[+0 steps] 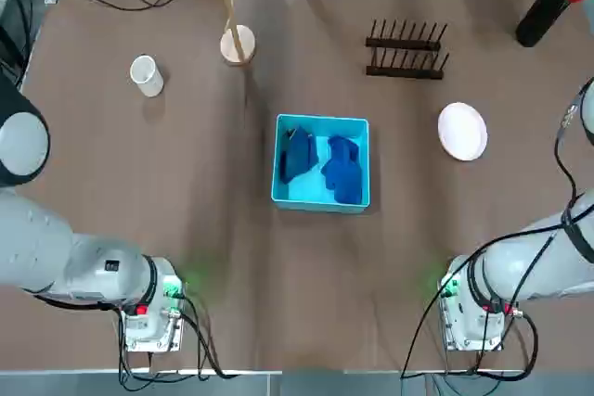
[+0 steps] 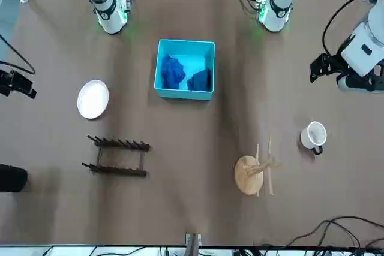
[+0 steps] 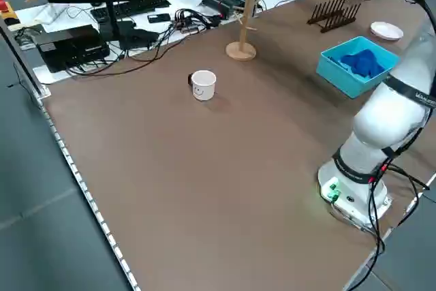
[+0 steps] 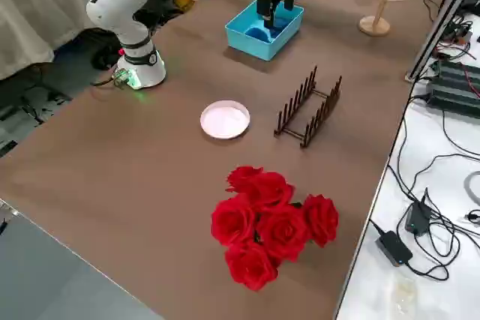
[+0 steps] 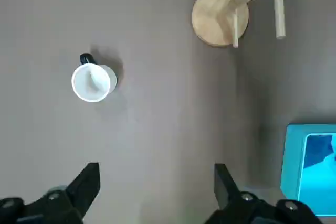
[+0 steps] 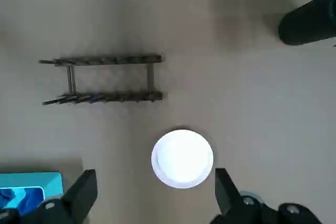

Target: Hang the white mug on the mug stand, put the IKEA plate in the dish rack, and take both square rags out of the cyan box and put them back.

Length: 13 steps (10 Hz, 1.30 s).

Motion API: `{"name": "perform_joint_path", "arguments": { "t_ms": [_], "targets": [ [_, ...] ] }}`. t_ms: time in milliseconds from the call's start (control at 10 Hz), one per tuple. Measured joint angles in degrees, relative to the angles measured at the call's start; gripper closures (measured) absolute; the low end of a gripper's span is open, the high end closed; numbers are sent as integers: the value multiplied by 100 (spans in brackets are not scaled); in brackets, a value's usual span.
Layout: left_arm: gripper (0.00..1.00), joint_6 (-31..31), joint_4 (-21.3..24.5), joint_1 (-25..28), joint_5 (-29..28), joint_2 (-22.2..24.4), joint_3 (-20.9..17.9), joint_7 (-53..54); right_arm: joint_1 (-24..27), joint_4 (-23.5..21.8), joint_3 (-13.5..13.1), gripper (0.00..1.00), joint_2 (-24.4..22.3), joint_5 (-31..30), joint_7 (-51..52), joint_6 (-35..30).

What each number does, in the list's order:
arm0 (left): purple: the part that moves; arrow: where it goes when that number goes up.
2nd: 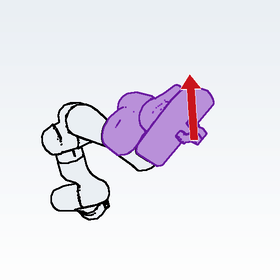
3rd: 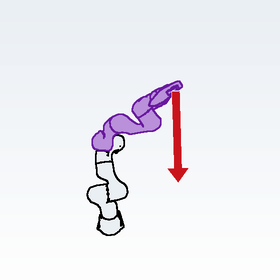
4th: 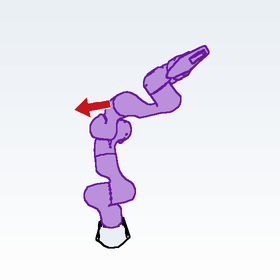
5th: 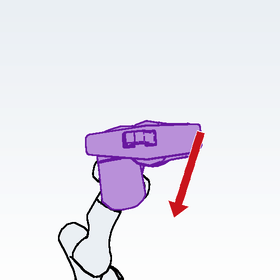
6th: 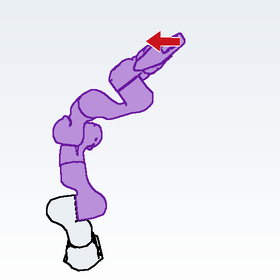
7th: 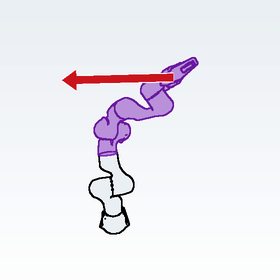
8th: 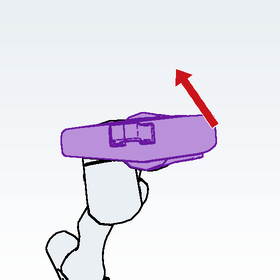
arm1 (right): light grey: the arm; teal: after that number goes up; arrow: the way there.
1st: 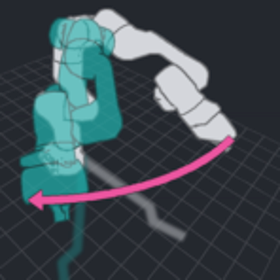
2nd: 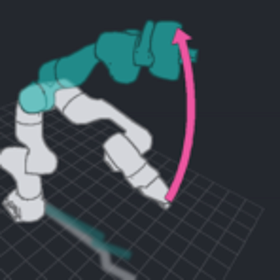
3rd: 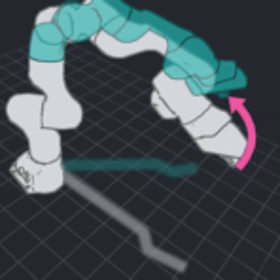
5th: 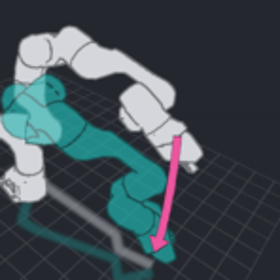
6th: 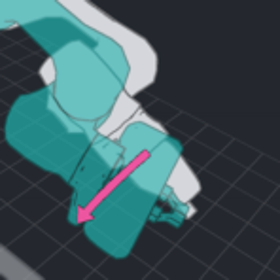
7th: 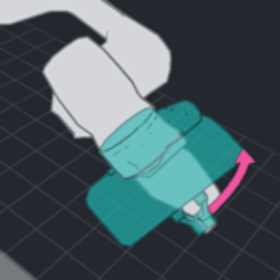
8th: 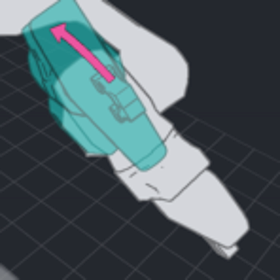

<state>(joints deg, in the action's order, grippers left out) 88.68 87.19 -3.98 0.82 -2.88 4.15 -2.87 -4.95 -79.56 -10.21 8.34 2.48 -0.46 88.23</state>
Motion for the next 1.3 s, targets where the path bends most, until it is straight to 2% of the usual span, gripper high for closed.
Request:
{"name": "perform_joint_path", "arguments": {
  "t_ms": [300, 400, 600, 700, 800, 1000, 1100, 1300],
  "targets": [
    [3, 4, -21, 7, -6, 23, -31, 25, 0, -17, -2, 1, 134, -2, 0, 71],
    [5, 4, -19, 4, -50, 16, -182, -9, -1, -16, -6, 1, 161, -2, 0, 95],
    [6, 23, 94, 33, -56, -32, -851, 177, -1, -3, -7, 1, 161, -2, 0, 96],
    [6, 202, 292, 64, -55, -103, -1066, 381, -3, 6, -5, 1, 161, -2, 0, 91],
    [5, 659, 618, 79, -55, -256, -1219, 532, -6, 13, -2, 1, 160, -1, 0, 43],
    [3, 2074, 1576, 84, -54, -597, -1606, 921, -18, 15, 5, 1, 160, 7, -2, -143],
    [2, 2582, 1972, 95, -54, -739, -1817, 1162, -69, 7, 12, 1, 165, 23, -2, -154],
    [3, 3156, 2265, 117, -53, -1139, -2098, 1444, -334, -89, 30, 1, 337, 45, -65, 74]
  ]
}}
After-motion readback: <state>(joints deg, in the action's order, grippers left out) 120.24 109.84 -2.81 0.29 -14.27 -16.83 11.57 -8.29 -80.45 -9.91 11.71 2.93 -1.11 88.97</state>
